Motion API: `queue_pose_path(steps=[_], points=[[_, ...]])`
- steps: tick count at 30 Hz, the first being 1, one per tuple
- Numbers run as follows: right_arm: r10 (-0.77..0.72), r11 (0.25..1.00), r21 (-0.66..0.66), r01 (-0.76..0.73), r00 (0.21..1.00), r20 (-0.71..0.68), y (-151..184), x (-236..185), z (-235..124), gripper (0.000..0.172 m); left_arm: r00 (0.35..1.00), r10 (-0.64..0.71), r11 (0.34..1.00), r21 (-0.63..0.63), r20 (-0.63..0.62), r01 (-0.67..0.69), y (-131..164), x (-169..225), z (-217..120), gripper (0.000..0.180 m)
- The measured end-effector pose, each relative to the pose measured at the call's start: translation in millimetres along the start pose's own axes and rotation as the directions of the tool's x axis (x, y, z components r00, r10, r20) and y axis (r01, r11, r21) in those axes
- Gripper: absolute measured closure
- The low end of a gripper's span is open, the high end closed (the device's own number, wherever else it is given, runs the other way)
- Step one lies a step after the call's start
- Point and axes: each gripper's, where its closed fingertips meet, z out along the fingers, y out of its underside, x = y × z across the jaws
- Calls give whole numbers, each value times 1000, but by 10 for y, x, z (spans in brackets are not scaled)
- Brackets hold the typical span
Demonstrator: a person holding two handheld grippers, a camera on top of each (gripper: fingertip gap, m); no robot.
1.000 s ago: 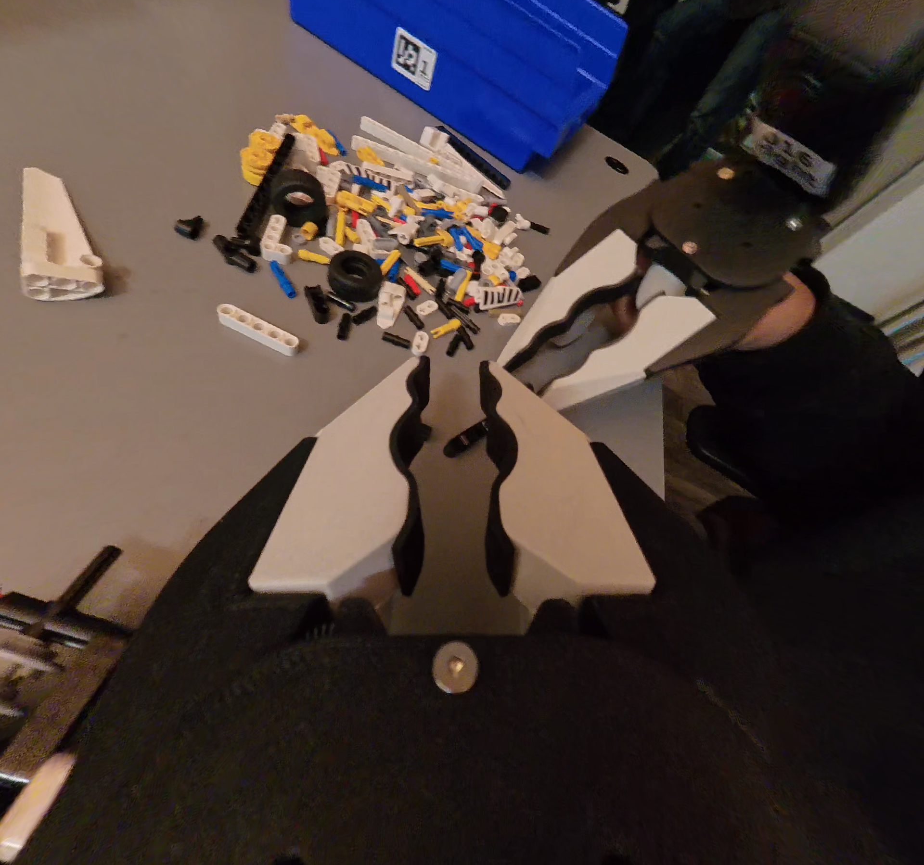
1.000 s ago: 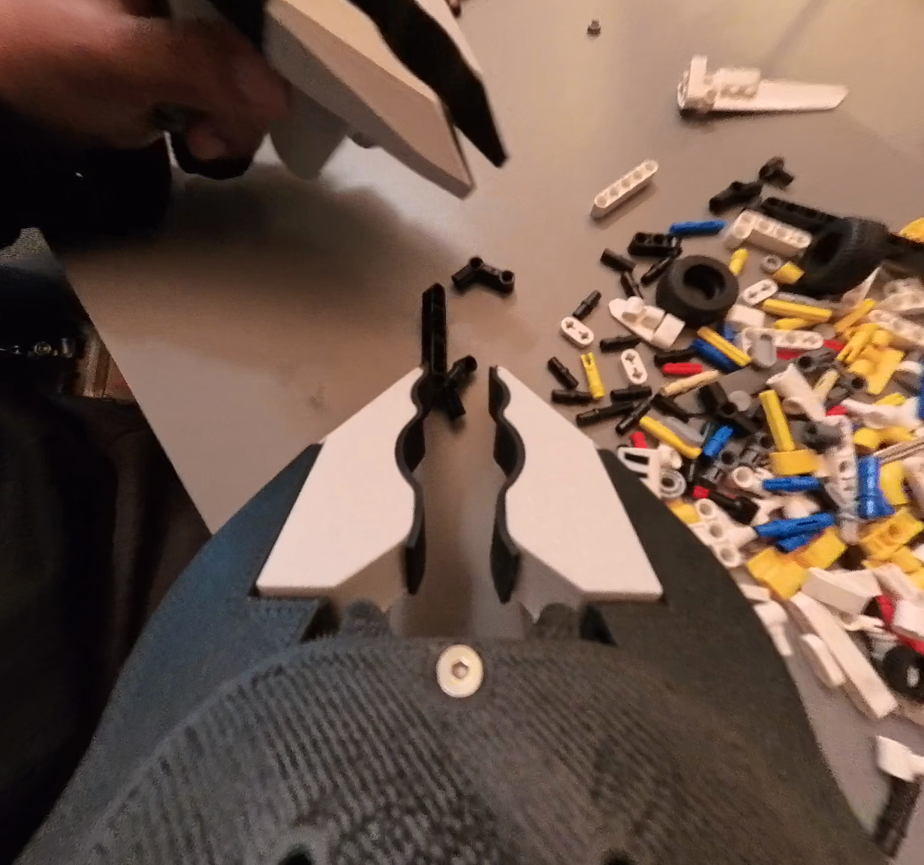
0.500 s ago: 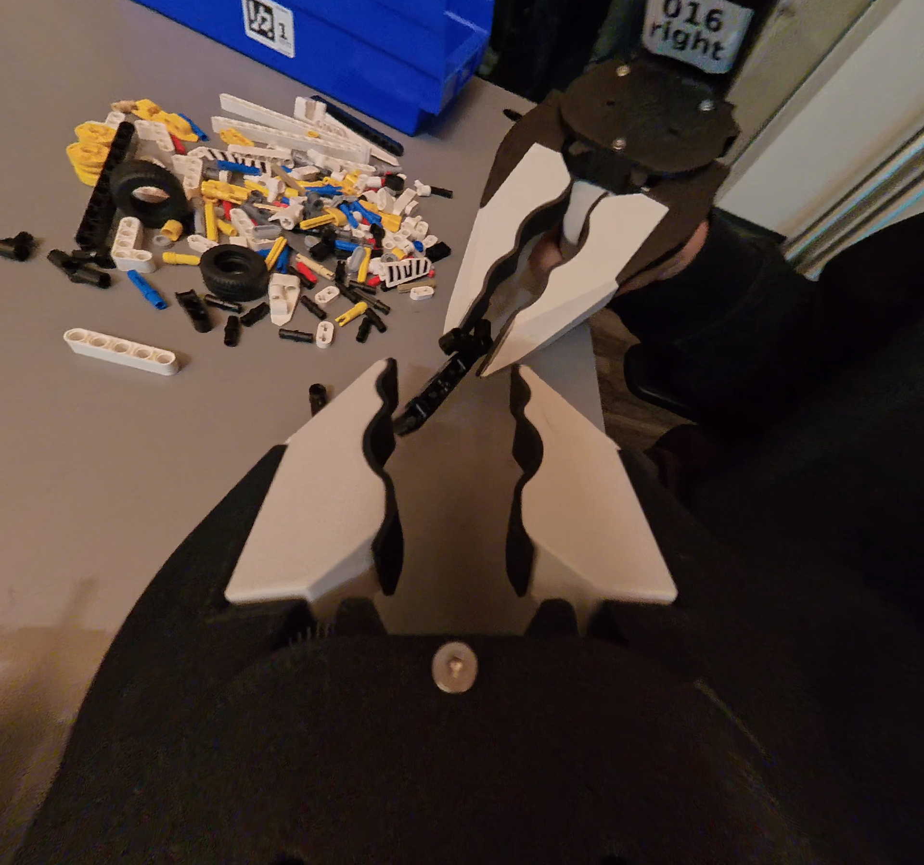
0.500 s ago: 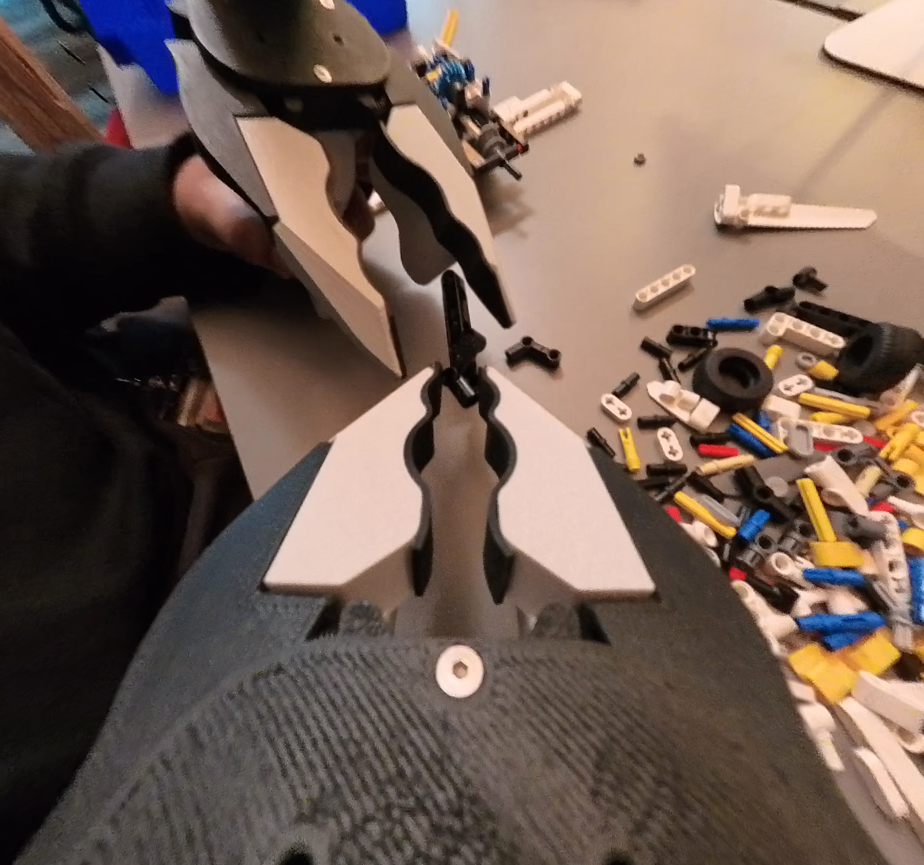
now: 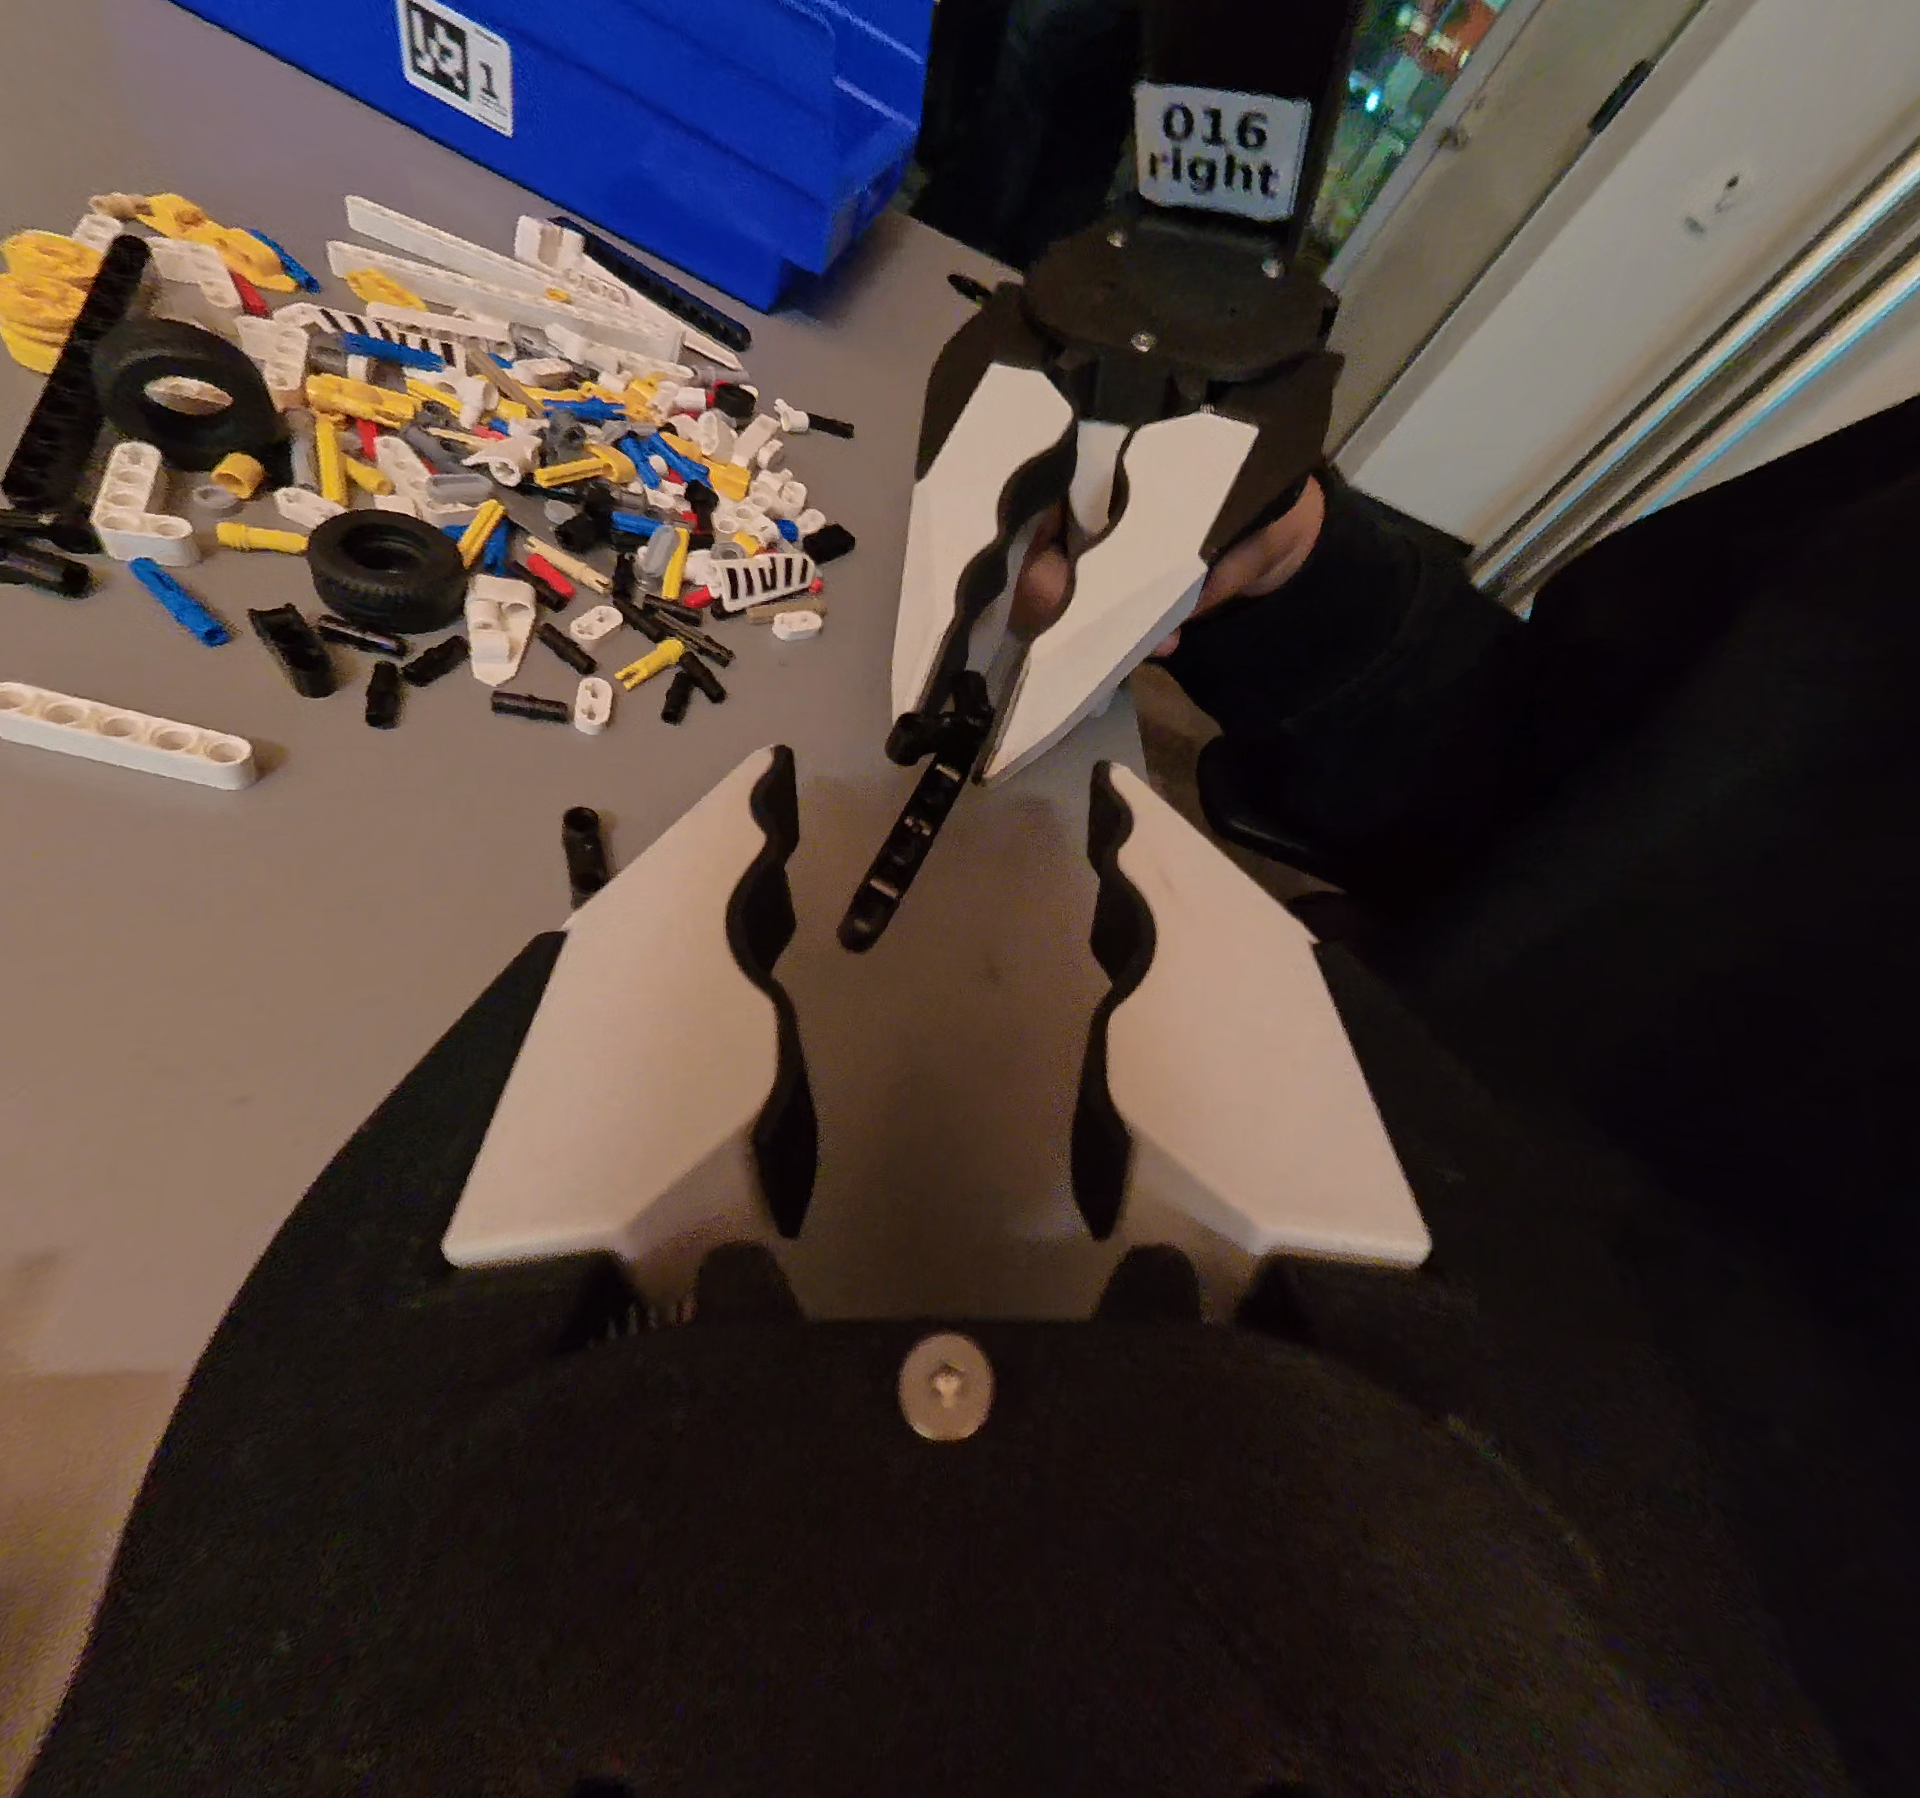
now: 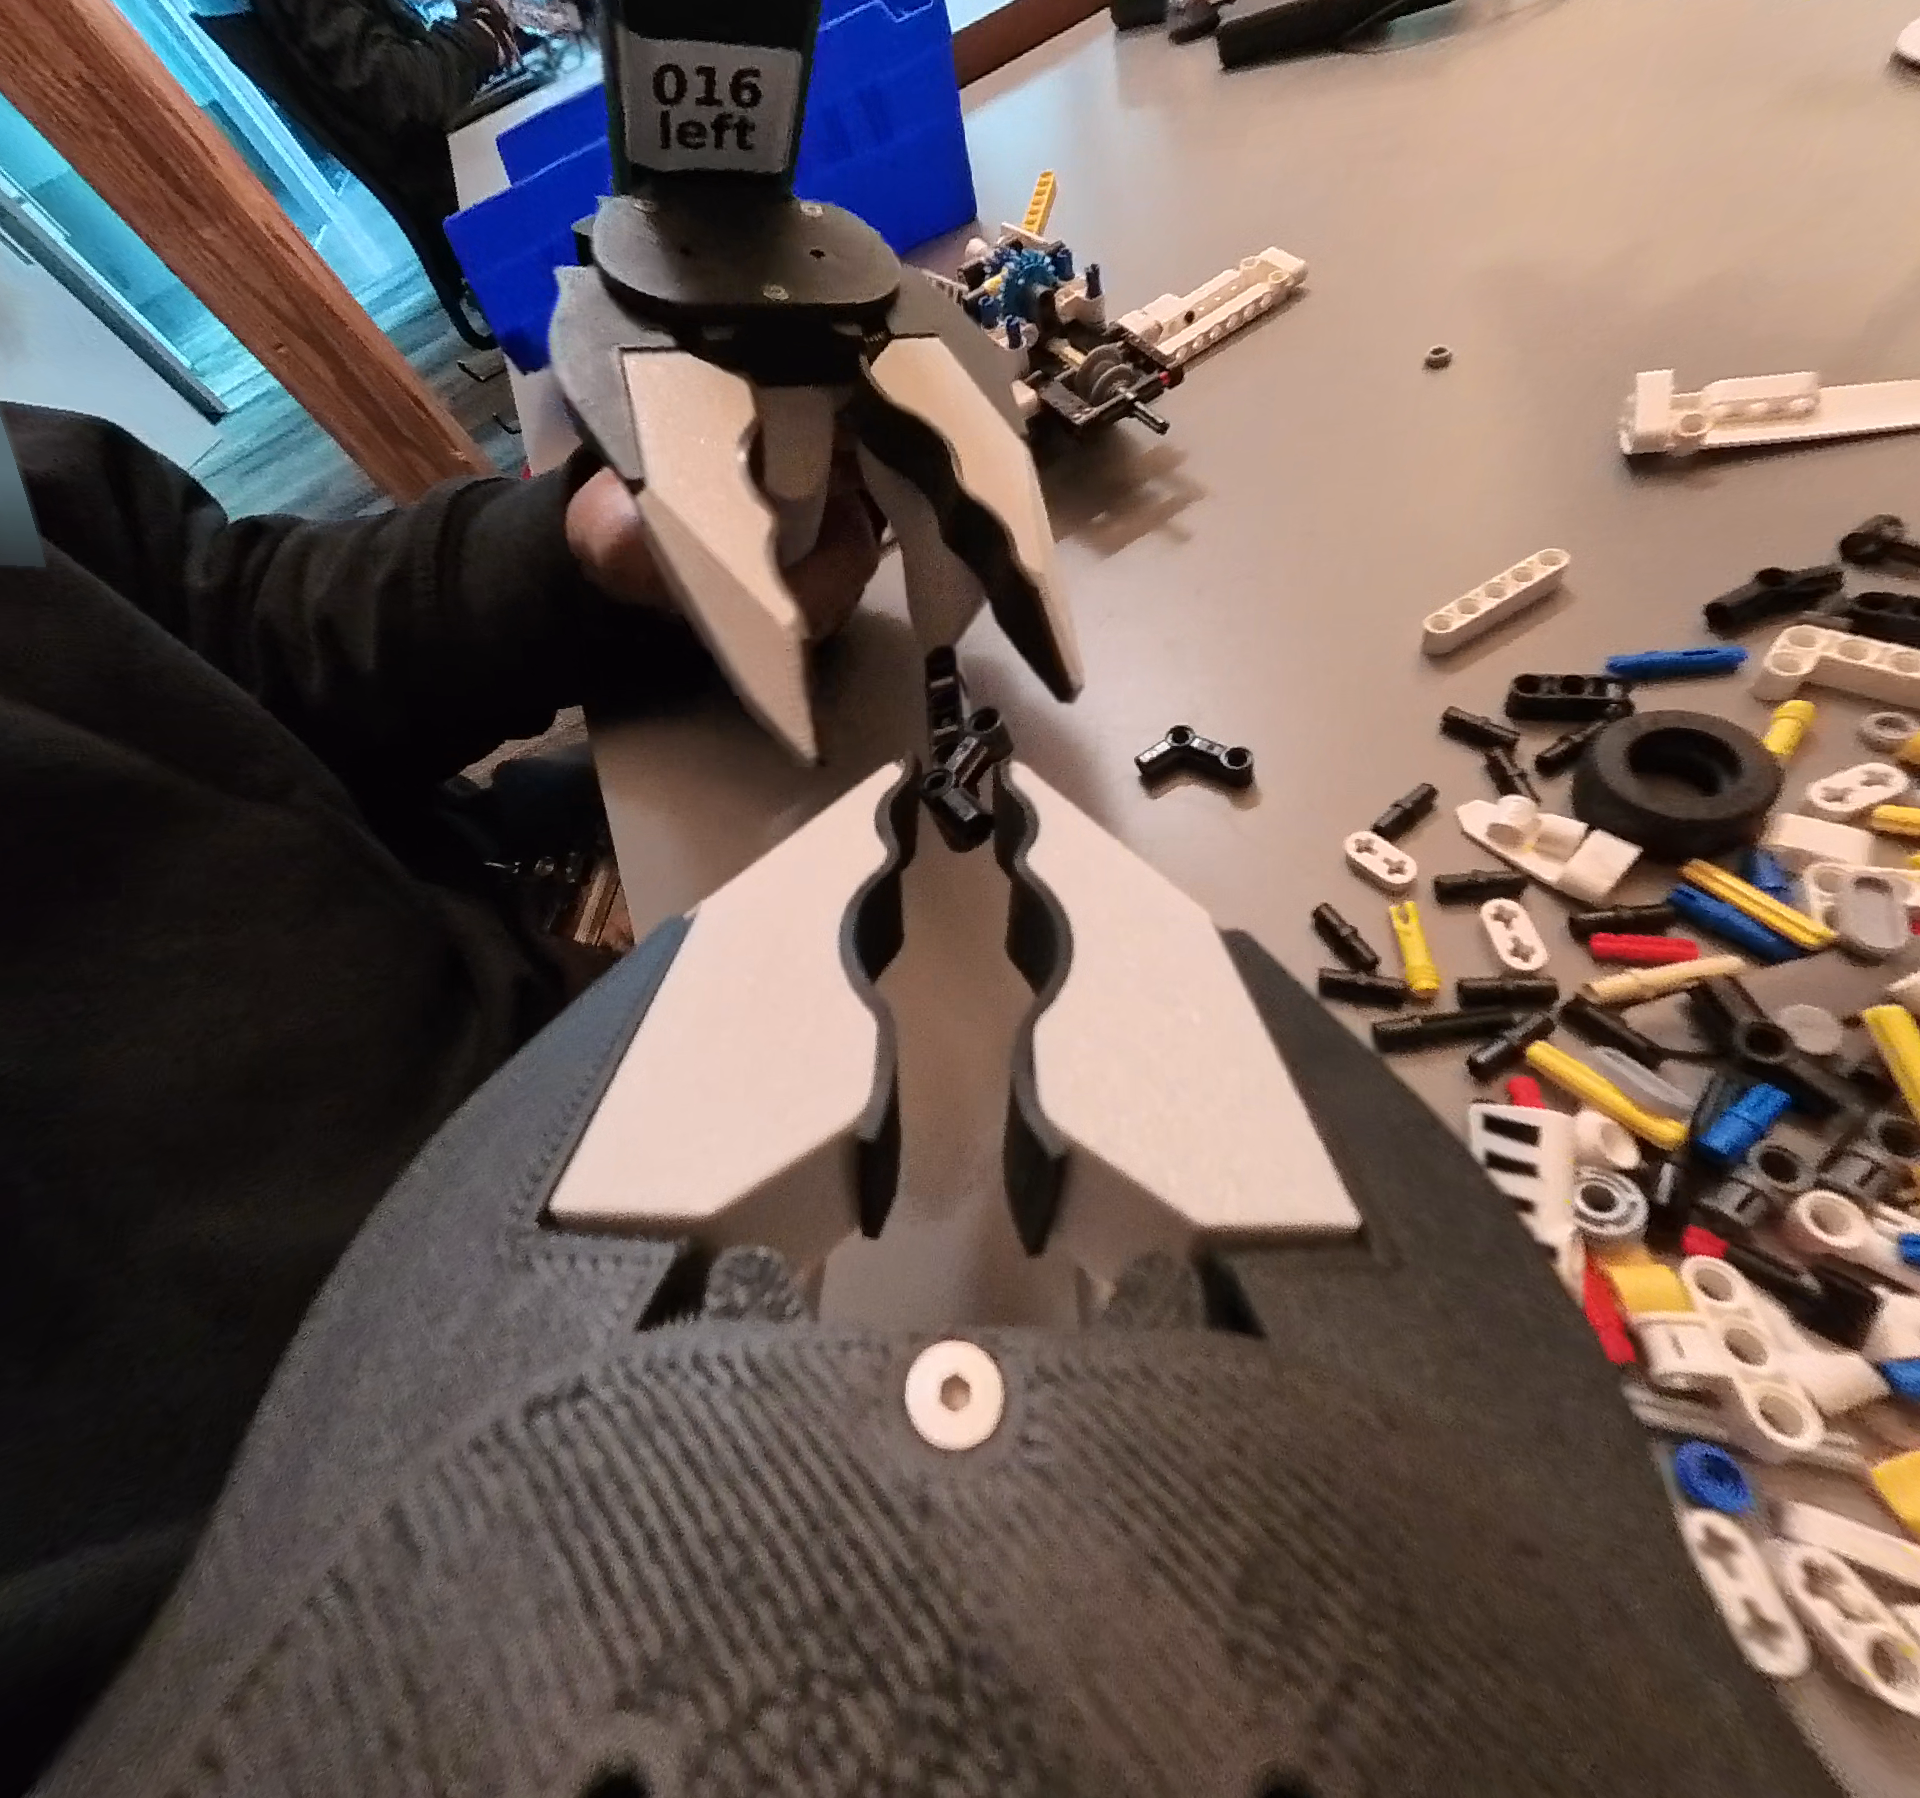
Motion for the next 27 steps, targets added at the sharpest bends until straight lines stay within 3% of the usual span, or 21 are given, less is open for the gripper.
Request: queue_pose_path(steps=[3, 6, 13, 17, 20, 23, 27], points=[[17, 997, -79, -13, 999, 42, 126, -80, 39, 160, 994, 83, 987, -142, 64, -74, 217, 47, 21, 125], [-15, 989, -147, 22, 999, 49, 232, -153, 101, 159, 972, 185, 933, -336, 147, -127, 556, 7, -15, 129], [-22, 972, -235, 26, 999, 23, 363, -194, 230, 158, 988, 116, 943, -325, 106, -76, 604, 100, -69, 176], [-36, 949, -313, 26, 999, -25, 503, -151, 246, 144, 985, 138, 916, -391, 100, -89, 696, 88, -38, 176], [-35, 959, -284, 12, 997, -75, 476, -101, 188, 127, 980, 165, 912, -396, 109, -110, 695, 92, -21, 175], [-62, 978, -203, 40, 993, -102, 367, -76, 81, 129, 984, 142, 913, -397, 106, -89, 702, 86, -19, 174], [-154, 977, -170, 132, 980, -129, 319, -90, 12, 145, 979, 167, 909, -404, 114, -108, 701, 82, 1, 154]])
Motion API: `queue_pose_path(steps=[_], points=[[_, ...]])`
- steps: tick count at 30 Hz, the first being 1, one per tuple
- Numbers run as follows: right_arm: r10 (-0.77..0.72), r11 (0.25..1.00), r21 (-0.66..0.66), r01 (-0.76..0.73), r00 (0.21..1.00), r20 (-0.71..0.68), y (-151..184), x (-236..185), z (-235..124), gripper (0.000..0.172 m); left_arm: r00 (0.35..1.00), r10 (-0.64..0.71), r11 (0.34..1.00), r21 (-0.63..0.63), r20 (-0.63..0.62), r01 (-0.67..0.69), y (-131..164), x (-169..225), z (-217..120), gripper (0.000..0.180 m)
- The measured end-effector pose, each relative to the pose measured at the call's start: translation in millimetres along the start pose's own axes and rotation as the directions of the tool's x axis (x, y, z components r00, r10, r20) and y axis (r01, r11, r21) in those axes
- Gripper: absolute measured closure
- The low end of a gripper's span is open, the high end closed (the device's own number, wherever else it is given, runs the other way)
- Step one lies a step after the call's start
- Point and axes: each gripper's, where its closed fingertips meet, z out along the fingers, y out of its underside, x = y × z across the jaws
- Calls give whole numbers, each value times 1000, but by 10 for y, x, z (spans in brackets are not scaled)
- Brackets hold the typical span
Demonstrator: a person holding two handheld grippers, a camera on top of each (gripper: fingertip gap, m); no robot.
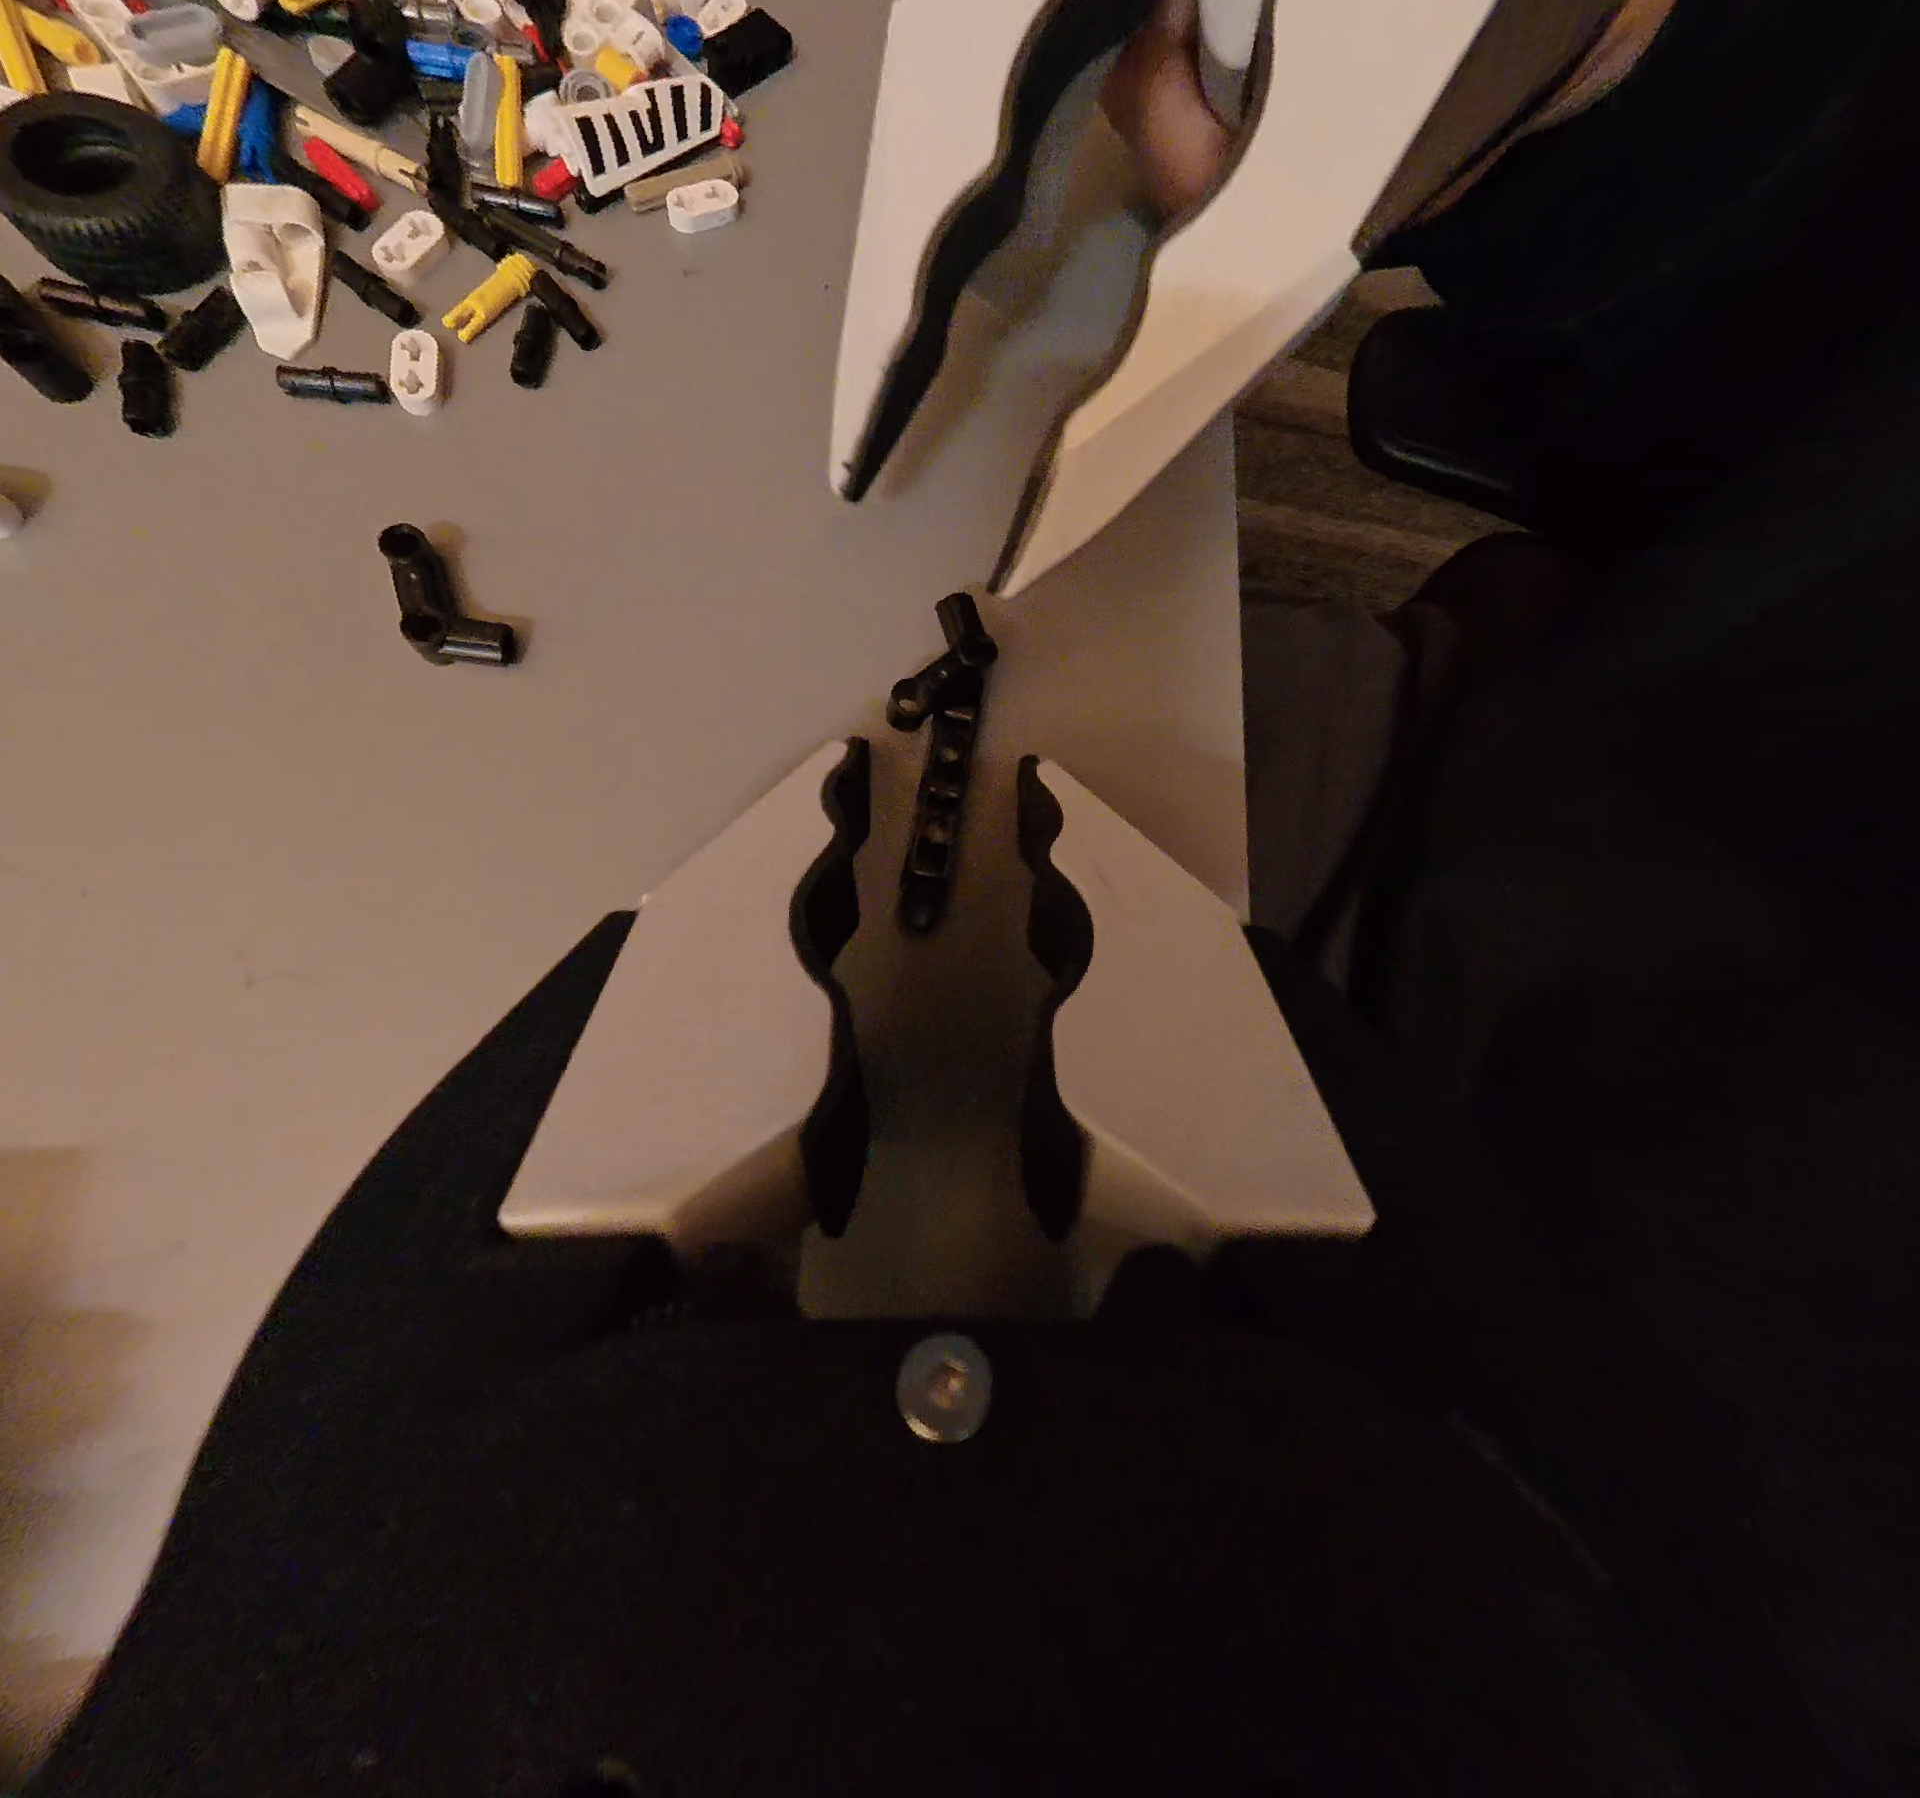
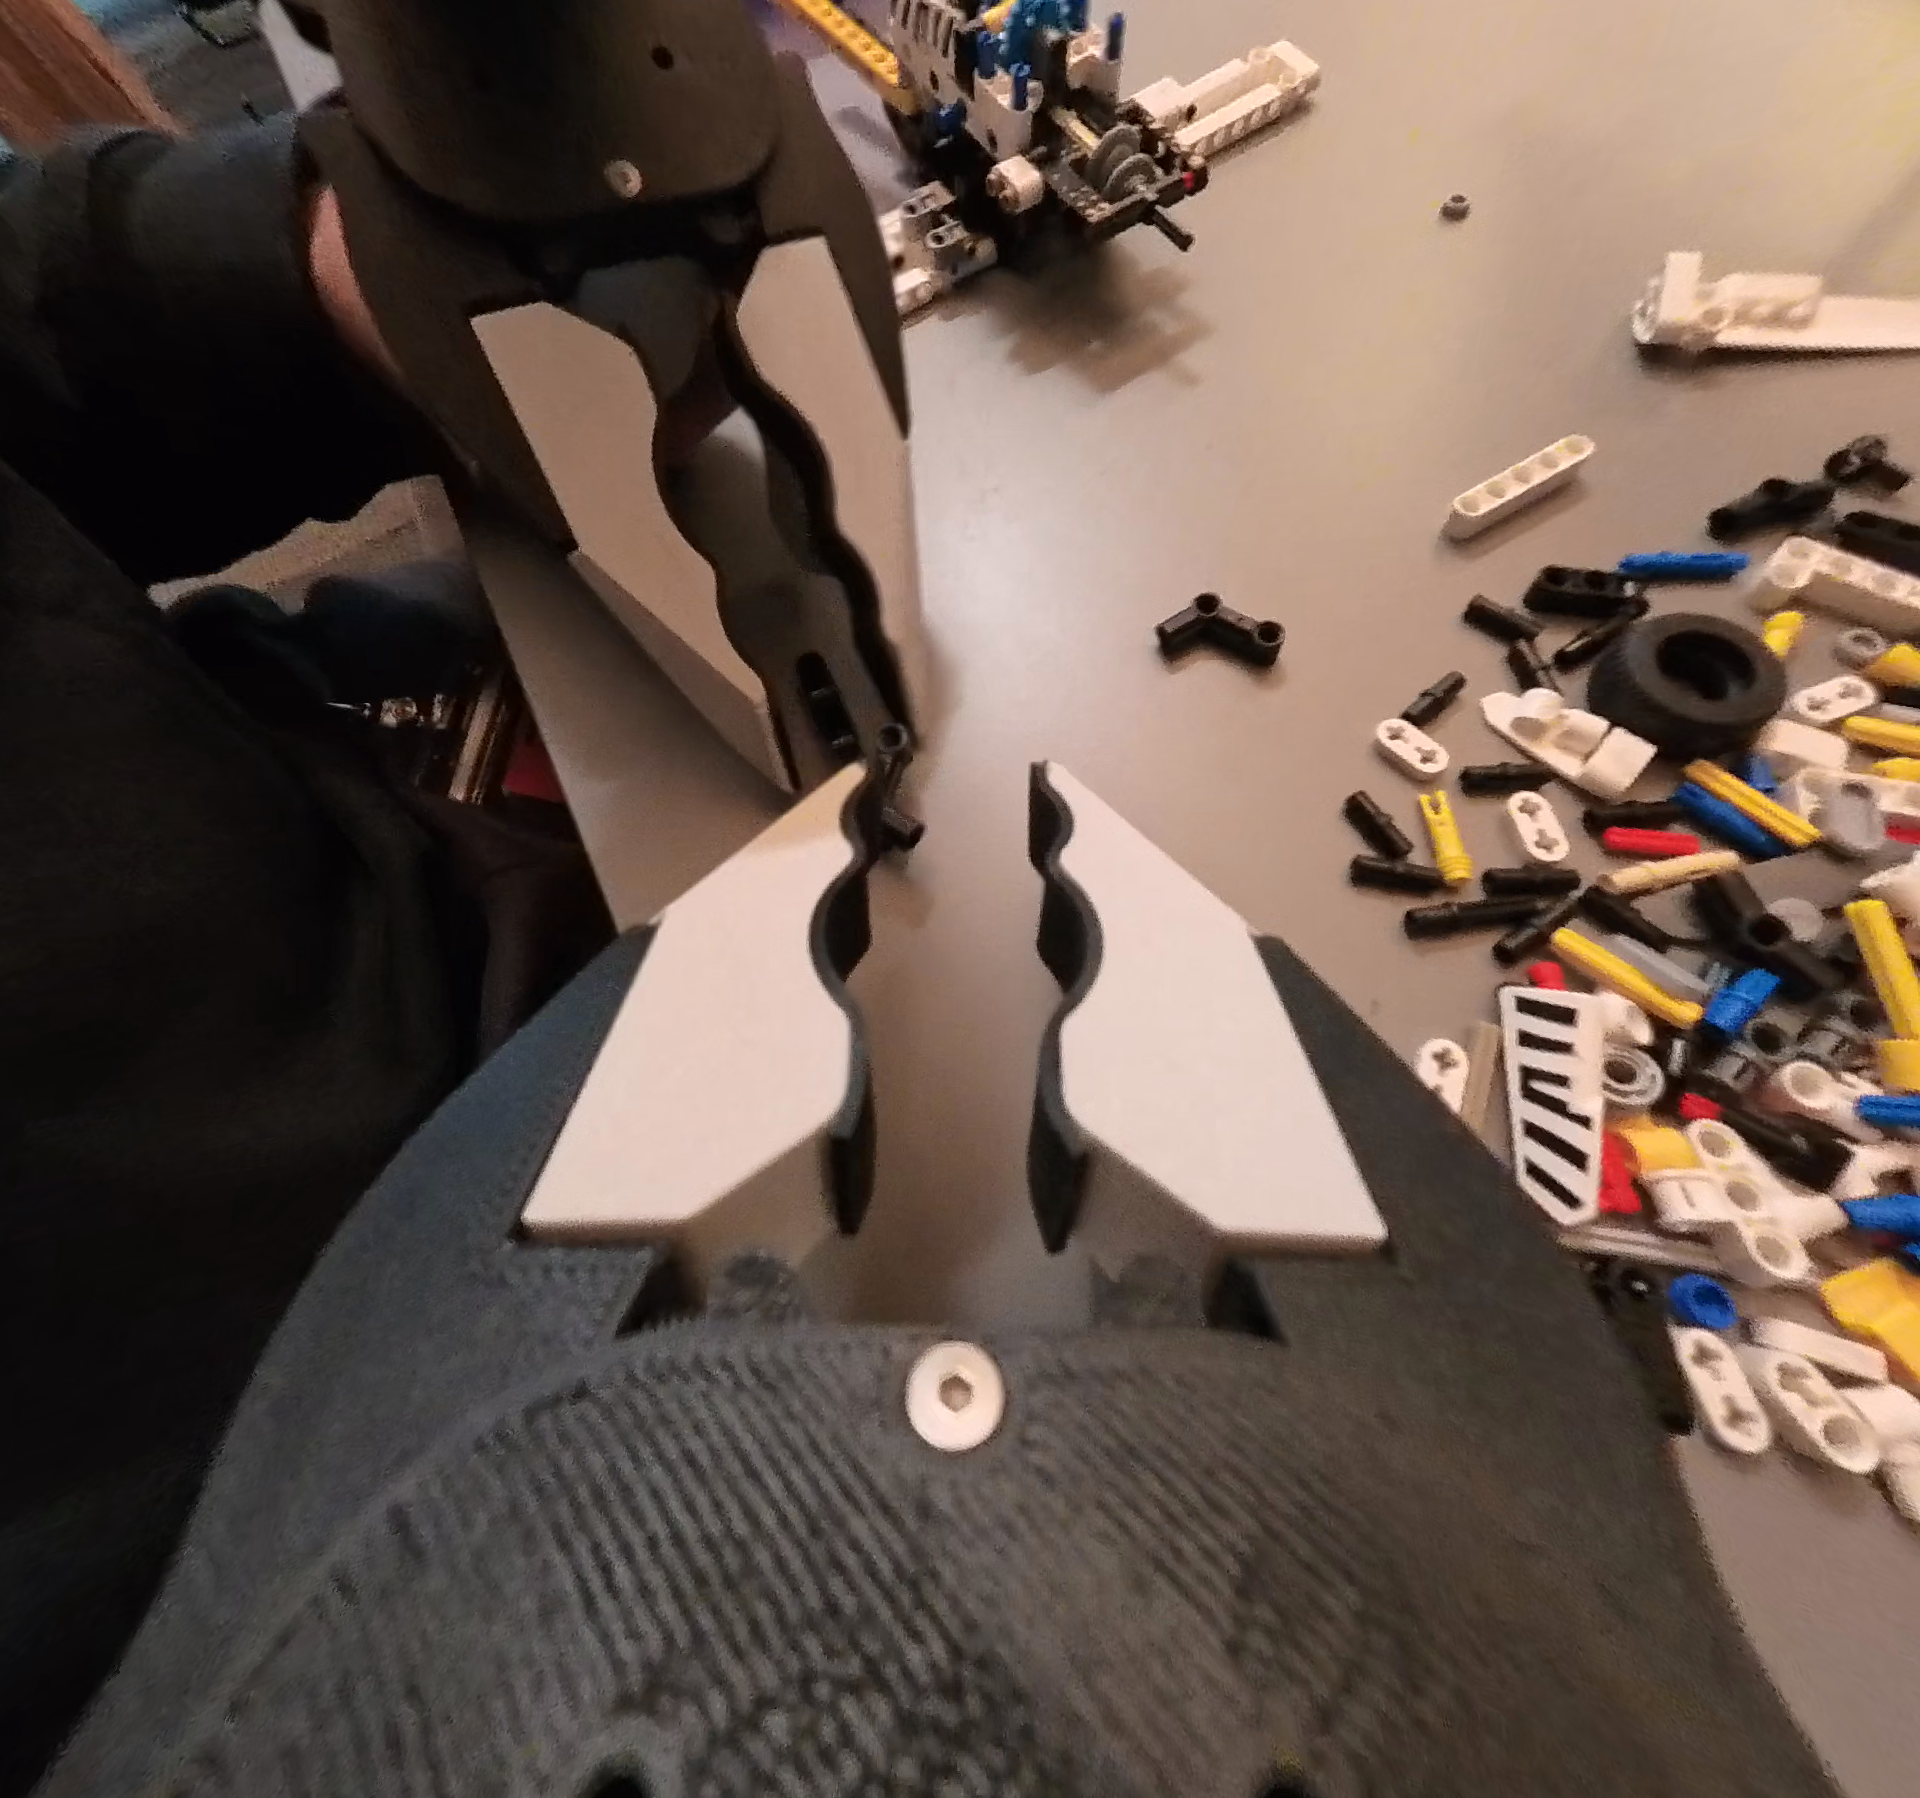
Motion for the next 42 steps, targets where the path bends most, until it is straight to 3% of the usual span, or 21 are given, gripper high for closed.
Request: queue_pose_path(steps=[4, 8, 11, 22, 26, 27, 29, 31, 32, 37, 39, 40, 42], points=[[-75, 996, -41, 75, 997, -1, 65, -105, 43, 147, 1000, 16, 1000, -8, 4, -16, -1, 10, 19, 174], [-107, 990, -95, 106, 994, -1, 126, -151, 126, 149, 1000, 19, 1000, -13, -8, -19, -8, 24, 36, 175], [-121, 985, -121, 121, 993, 2, 148, -160, 167, 163, 1000, 25, 1000, -15, -4, -26, -6, 24, 39, 174], [-94, 990, -112, 91, 995, -20, 131, -136, 159, 167, 989, 128, 992, -36, 81, -125, 5, 24, 64, 173], [-104, 990, -97, 101, 994, -30, 115, -136, 149, 168, 996, 57, 997, -49, 62, -54, 38, 29, 68, 169], [-87, 996, -24, 86, 996, -16, 9, -165, 114, 167, 998, 35, 999, -38, 43, -34, 33, 44, 74, 169], [89, 954, 280, -111, 992, 90, -536, -171, -193, 169, 998, 45, 998, -39, 48, -43, 35, 47, 76, 169], [35, 985, 171, -6, 985, -169, -424, 236, -274, 167, 994, 81, 996, -44, 75, -78, 39, 43, 74, 168], [6, 991, 134, 24, 977, -215, -361, 298, -301, 166, 995, 74, 997, -41, 72, -71, 39, 42, 74, 168], [132, 974, 191, -120, 990, -55, -281, 176, -342, 166, 995, 46, 999, -30, 83, -43, -2, -11, 76, 170], [239, 931, 279, -236, 971, 23, -356, 167, -389, 167, 997, 16, 1000, -23, 76, -14, -19, -37, 69, 171], [297, 892, 333, -306, 952, 79, -418, 167, -430, 167, 997, -3, 1000, -22, 72, 5, -24, -47, 58, 166], [386, 810, 403, -426, 905, 181, -508, 187, -498, 167, 997, -39, 999, 21, 68, 38, -100, -50, -2, 140]])
